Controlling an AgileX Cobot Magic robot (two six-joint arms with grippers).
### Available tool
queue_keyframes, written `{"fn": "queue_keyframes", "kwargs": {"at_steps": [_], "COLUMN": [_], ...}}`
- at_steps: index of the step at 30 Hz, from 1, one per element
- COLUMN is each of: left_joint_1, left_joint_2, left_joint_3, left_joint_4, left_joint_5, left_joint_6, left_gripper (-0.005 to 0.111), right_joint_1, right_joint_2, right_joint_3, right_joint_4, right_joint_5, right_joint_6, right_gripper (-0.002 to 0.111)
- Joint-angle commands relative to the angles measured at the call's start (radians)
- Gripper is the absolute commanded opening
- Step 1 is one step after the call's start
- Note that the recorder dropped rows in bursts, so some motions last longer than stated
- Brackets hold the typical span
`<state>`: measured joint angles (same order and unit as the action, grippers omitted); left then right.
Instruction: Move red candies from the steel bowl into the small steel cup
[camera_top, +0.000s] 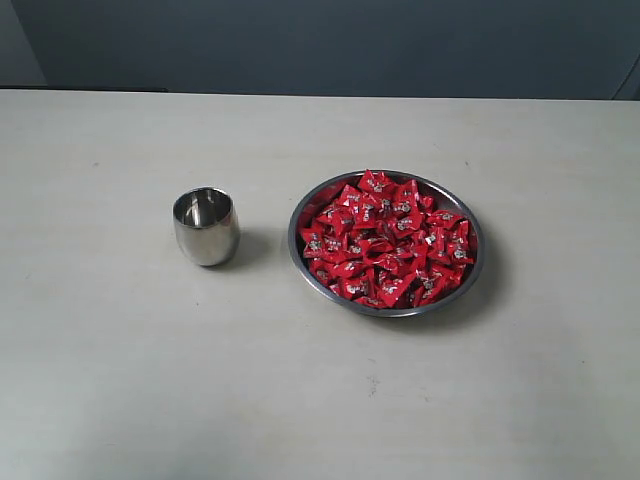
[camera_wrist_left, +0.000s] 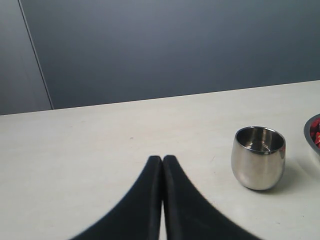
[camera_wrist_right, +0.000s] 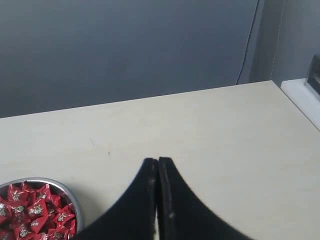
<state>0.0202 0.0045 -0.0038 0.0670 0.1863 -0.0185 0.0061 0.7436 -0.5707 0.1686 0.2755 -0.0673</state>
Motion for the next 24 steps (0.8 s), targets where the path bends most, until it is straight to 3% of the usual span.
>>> {"fn": "queue_keyframes", "kwargs": {"at_steps": [1, 7, 10, 14, 17, 21, 24], "left_joint_1": [-0.003, -0.003, -0.003, -0.003, -0.003, -0.003, -0.003], "left_joint_2": [-0.004, -0.004, -0.004, -0.004, -0.004, -0.004, -0.004], "left_joint_3": [0.004, 0.004, 0.004, 0.004, 0.004, 0.004, 0.004], "left_joint_4": [0.001, 0.001, 0.001, 0.001, 0.001, 0.001, 0.001], "left_joint_5": [-0.004, -0.006, -0.006, -0.006, -0.006, -0.006, -0.006], "left_joint_6": [-0.001, -0.001, -0.001, -0.001, -0.001, -0.001, -0.001], "left_gripper": [0.000, 0.000, 0.000, 0.000, 0.000, 0.000, 0.000], "right_joint_1": [-0.005, 0.007, 0.089, 0.154, 0.180, 0.218, 0.265], "right_joint_2": [0.021, 0.095, 0.145, 0.257, 0.332, 0.410, 0.453], "right_joint_3": [-0.006, -0.012, -0.065, -0.120, -0.164, -0.233, -0.278], "right_joint_4": [0.001, 0.014, 0.161, 0.176, 0.176, 0.176, 0.173], "right_joint_5": [0.057, 0.127, 0.206, 0.279, 0.305, 0.331, 0.337], "right_joint_6": [-0.008, -0.099, -0.321, -0.410, -0.433, -0.435, -0.438], "right_gripper": [-0.001, -0.001, -0.001, 0.001, 0.021, 0.063, 0.072]}}
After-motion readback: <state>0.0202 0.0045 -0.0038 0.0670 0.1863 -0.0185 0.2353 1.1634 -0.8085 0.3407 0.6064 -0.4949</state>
